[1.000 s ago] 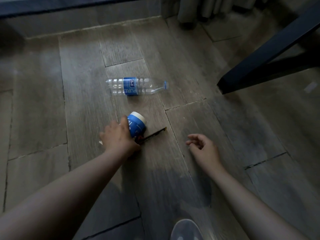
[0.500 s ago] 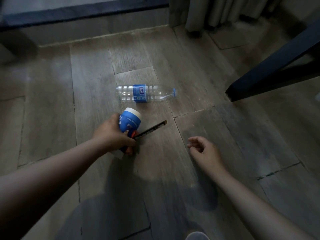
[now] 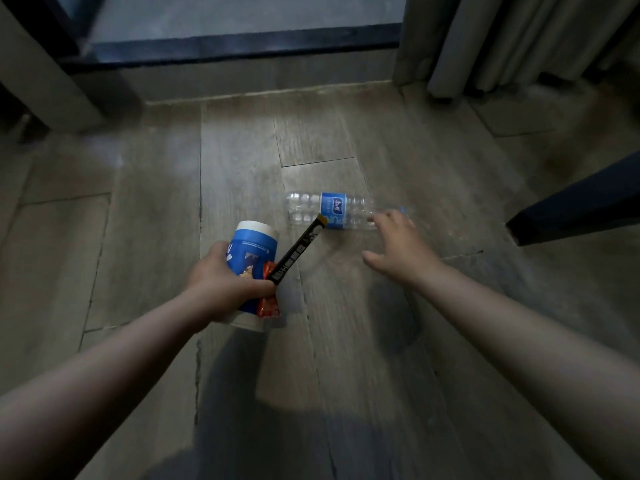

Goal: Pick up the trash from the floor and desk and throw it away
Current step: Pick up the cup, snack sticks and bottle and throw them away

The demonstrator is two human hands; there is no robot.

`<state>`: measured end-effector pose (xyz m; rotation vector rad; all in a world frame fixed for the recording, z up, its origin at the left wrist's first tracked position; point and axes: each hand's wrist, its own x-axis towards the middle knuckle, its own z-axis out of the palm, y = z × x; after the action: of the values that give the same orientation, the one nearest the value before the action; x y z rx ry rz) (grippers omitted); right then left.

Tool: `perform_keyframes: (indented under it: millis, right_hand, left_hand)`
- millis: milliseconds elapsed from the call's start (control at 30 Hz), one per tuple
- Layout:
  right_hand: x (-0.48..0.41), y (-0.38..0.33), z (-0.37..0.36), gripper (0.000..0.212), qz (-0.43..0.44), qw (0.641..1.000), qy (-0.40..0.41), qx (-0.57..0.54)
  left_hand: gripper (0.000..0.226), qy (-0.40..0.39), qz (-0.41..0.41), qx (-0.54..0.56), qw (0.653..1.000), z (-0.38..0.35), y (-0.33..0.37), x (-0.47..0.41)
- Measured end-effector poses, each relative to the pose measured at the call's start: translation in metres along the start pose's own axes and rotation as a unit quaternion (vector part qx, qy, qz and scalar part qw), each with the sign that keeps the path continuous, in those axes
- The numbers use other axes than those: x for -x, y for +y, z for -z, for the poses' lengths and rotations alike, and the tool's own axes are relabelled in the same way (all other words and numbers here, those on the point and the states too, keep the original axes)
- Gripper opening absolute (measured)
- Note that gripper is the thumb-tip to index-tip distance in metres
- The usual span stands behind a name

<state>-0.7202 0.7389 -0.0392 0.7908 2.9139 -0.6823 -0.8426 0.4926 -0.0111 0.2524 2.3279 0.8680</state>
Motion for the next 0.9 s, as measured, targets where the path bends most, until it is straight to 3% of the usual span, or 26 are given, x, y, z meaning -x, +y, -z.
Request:
perform_keyframes:
  millis: [167, 367, 467, 700, 900]
  right_hand:
    - [-0.04, -0.008, -0.004, 0.081, -0.006, 0.995, 0.009, 0.095]
    - [-0.053, -0.011, -0.017, 0.077, -0.064, 0.988, -0.011, 0.141]
    - [-0.039, -0.007, -0.026, 0.075, -0.08, 0.993, -0.053, 0.062]
    - [-0.002, 0.004, -0.029, 0.077, -0.092, 0.993, -0.05, -0.055]
    - [0.041, 0.003, -0.005, 0.076, -0.174, 0.96, 0.049, -0.215]
  left_hand:
    - [0.08, 0.0, 0.001, 0.016, 1.0, 0.003, -0.002, -0.004]
    - [0.076, -0.002, 0.014, 0.027, 1.0, 0.004, -0.008, -0.004]
    - [0.071, -0.005, 0.03, 0.032, 0.999, 0.005, -0.01, -0.001]
    - [0.071, 0.002, 0.022, 0.03, 0.999, 0.008, -0.003, 0.008]
    - [0.074, 0.005, 0.0, 0.044, 0.999, 0.013, 0.018, 0.027]
